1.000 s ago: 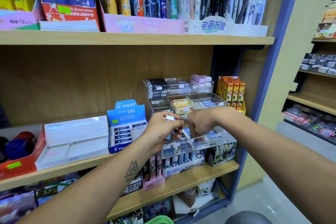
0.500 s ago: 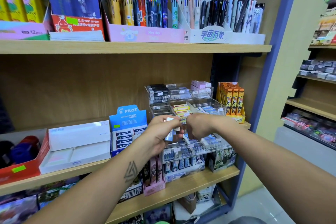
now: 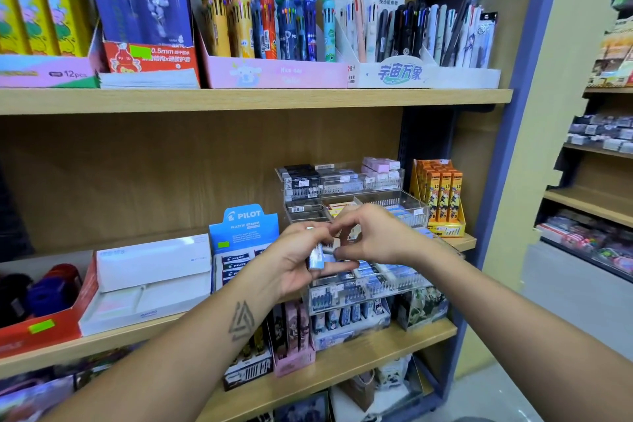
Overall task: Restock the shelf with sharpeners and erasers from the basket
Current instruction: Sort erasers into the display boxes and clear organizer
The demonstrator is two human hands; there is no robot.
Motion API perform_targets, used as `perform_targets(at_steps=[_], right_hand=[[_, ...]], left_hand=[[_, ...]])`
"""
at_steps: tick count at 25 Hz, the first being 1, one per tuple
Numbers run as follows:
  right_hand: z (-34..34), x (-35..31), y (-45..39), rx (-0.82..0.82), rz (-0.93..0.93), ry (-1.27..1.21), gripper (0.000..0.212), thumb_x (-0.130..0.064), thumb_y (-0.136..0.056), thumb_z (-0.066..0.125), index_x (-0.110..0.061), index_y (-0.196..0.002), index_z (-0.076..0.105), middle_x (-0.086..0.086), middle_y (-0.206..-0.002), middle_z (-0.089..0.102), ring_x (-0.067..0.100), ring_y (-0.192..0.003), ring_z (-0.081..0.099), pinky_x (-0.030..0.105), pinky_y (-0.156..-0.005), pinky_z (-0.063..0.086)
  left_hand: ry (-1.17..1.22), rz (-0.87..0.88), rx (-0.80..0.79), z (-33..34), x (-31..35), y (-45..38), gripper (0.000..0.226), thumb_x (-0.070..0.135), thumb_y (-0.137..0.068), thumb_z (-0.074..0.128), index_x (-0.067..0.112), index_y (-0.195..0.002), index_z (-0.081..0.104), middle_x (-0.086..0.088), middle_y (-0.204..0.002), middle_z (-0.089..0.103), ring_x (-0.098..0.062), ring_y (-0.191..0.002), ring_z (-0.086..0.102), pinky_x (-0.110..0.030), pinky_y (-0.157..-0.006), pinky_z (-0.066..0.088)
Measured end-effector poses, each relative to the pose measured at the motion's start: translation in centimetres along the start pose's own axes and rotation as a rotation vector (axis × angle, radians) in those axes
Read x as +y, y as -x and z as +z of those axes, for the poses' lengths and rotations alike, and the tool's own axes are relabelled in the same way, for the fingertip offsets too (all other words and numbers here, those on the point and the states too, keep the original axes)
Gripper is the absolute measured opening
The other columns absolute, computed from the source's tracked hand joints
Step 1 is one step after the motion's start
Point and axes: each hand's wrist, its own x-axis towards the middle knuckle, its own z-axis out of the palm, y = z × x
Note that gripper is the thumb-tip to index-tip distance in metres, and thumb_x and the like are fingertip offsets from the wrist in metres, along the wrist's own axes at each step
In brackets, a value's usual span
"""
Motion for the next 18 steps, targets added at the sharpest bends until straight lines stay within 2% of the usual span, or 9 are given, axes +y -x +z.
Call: perform_targets(at_steps=[3, 6, 8, 10, 14, 18], right_hand=[[0.1, 0.5, 0.0, 0.073, 0.010, 0.101, 0.029, -0.017, -0.078, 0.073, -0.019, -0.106, 0.076, -0.006, -0.091, 0.070, 0.010, -0.084, 0.066, 0.037, -0.079, 0.057], [-0.1, 1.2, 0.1, 0.140, 0.084, 0.075, 0.027, -0.015, -0.080, 0.075, -0.017, -0.106, 0.076, -0.006, -0.090, 0.070, 0.008, -0.079, 0.067, 0.036, -0.078, 0.057], [-0.1, 1.5, 0.1, 0.156, 0.088, 0.004, 0.027, -0.011, -0.080, 0.075, -0.015, -0.106, 0.075, -0.006, -0.094, 0.068, 0.008, -0.078, 0.068, 0.036, -0.078, 0.058], [-0.1, 1.5, -0.1, 0.168, 0.072, -0.057, 0.026, -0.011, -0.080, 0.077, -0.014, -0.106, 0.074, -0.005, -0.098, 0.067, 0.009, -0.078, 0.067, 0.036, -0.077, 0.058], [-1.1, 1.5, -1.2, 0.213, 0.131, -0.175, 0.020, -0.022, -0.083, 0.078, -0.017, -0.102, 0.077, 0.000, -0.093, 0.074, 0.014, -0.081, 0.067, 0.034, -0.079, 0.056], [-2.5, 1.8, -2.2, 0.215, 0.206, -0.572, 0.010, -0.012, -0.085, 0.076, -0.007, -0.094, 0.078, 0.011, -0.085, 0.076, 0.016, -0.076, 0.068, 0.027, -0.073, 0.056]], left_hand=[[0.019, -0.051, -0.047, -0.4, 0.2, 0.1, 0.029, -0.012, -0.090, 0.045, -0.014, -0.115, 0.059, -0.032, -0.110, 0.068, -0.041, -0.089, 0.071, -0.050, -0.066, 0.062], [-0.141, -0.045, 0.024, -0.3, 0.7, 0.0, 0.020, -0.004, -0.098, 0.049, -0.007, -0.113, 0.061, -0.032, -0.102, 0.069, -0.035, -0.075, 0.072, -0.037, -0.052, 0.060], [-0.234, 0.013, 0.094, -0.2, 0.8, -0.2, 0.013, 0.004, -0.099, 0.053, -0.002, -0.110, 0.059, -0.026, -0.091, 0.071, -0.027, -0.060, 0.068, -0.024, -0.040, 0.050], [-0.267, 0.069, 0.147, -0.3, 1.0, -0.6, 0.010, 0.007, -0.099, 0.056, 0.001, -0.106, 0.059, -0.021, -0.082, 0.071, -0.021, -0.052, 0.061, -0.017, -0.036, 0.040], [-0.339, 0.203, 0.112, -0.1, 1.9, -1.4, 0.013, 0.011, -0.099, 0.059, 0.005, -0.108, 0.065, -0.015, -0.079, 0.069, -0.018, -0.052, 0.057, -0.018, -0.039, 0.035], [-0.419, 0.337, 0.101, 0.3, 3.8, -2.4, 0.015, 0.009, -0.099, 0.058, 0.012, -0.107, 0.070, -0.013, -0.078, 0.067, -0.016, -0.053, 0.056, -0.020, -0.040, 0.036]])
